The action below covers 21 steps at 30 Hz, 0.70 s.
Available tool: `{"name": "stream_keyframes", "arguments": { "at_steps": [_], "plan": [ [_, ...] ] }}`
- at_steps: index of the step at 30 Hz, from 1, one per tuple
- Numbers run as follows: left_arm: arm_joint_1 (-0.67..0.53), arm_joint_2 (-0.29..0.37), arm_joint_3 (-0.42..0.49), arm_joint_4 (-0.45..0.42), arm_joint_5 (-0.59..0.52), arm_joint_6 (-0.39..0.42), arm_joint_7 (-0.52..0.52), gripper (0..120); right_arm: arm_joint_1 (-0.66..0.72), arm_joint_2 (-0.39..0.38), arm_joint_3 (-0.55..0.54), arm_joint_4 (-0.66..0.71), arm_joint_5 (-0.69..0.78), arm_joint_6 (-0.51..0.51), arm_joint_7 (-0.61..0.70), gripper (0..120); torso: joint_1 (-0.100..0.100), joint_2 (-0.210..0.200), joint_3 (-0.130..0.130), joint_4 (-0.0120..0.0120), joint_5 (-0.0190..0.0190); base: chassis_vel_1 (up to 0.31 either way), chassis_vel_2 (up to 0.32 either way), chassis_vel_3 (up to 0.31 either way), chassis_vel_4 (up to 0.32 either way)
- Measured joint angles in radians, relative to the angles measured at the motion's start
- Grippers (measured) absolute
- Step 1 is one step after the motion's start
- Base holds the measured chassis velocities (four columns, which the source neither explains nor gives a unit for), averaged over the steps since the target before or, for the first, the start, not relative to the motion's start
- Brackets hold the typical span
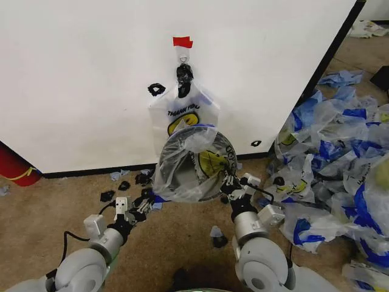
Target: Pick up the garbage bag from the wall and place it over the trash bin.
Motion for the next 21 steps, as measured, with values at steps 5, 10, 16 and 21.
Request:
{"name": "stream_keyframes", "arguments": {
  "at_steps": [5, 10, 16, 21],
  "plan": [
    [-0.003, -0.011, 0.011, 0.024, 0.004, 0.001, 0.000, 77, -0.005, -0.003, 0.000, 0.020, 0.005, 0.000, -0.001, 0, 0.000, 0.000, 0.000, 0.0002, -0.0002, 0.000, 0.000, 0.000, 0.000],
    [-0.014, -0.014, 0.016, 0.052, 0.004, 0.002, 0.001, 94, -0.019, -0.010, 0.000, 0.032, 0.007, 0.000, -0.004, 0, 0.000, 0.000, 0.000, -0.0001, -0.0001, 0.000, 0.000, 0.000, 0.000],
    [-0.013, -0.012, 0.006, 0.056, 0.008, 0.012, -0.024, 99, -0.015, -0.010, 0.000, 0.024, 0.006, 0.000, -0.005, 0, 0.000, 0.000, 0.000, 0.0001, -0.0001, 0.000, 0.000, 0.000, 0.000],
    [-0.007, -0.013, -0.009, 0.025, 0.022, 0.038, -0.093, 99, -0.020, -0.009, 0.000, 0.007, -0.004, 0.003, -0.009, 0, 0.000, 0.000, 0.000, 0.0001, -0.0001, 0.000, 0.000, 0.000, 0.000]
  ]
}}
